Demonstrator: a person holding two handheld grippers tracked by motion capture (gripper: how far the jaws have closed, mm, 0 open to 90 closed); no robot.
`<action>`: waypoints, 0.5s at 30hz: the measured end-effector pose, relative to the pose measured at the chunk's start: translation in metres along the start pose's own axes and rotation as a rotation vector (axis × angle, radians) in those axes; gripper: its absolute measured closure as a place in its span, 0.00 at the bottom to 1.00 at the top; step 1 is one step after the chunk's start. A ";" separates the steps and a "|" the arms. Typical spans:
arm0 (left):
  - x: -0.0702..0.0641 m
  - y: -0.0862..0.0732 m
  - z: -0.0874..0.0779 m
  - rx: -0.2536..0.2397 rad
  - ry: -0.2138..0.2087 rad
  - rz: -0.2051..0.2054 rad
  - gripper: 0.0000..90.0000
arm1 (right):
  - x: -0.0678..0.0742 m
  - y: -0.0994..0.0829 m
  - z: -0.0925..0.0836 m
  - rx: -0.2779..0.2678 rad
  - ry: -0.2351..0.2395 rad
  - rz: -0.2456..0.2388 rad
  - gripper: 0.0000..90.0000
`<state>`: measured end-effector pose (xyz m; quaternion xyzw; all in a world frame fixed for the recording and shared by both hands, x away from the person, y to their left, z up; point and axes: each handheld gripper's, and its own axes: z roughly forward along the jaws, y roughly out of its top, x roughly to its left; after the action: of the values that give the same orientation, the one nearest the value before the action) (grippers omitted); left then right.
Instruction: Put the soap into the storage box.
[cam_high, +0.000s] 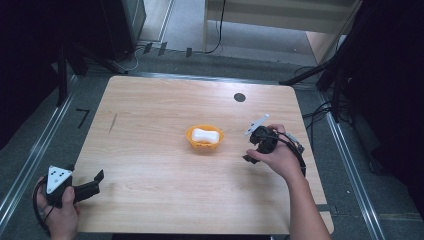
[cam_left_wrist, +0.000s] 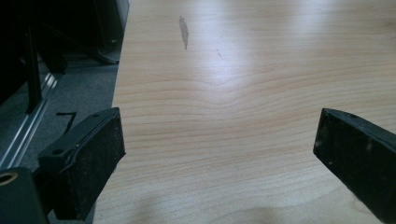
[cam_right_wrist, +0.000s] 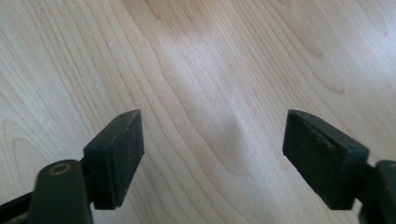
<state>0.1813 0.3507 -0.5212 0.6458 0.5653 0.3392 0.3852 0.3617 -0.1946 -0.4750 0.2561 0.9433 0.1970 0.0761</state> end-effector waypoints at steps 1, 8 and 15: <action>0.000 0.000 0.000 0.000 0.000 0.000 0.02 | 0.001 -0.003 0.000 0.000 -0.010 0.008 0.20; 0.000 0.000 0.000 0.001 0.002 0.002 0.02 | 0.008 -0.027 0.000 -0.023 -0.041 0.081 0.15; 0.000 0.000 0.000 0.002 0.005 0.003 0.02 | 0.011 -0.056 -0.002 -0.069 -0.061 0.167 0.14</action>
<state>0.1811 0.3503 -0.5211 0.6463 0.5654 0.3408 0.3828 0.3266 -0.2335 -0.4966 0.3370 0.9085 0.2273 0.0968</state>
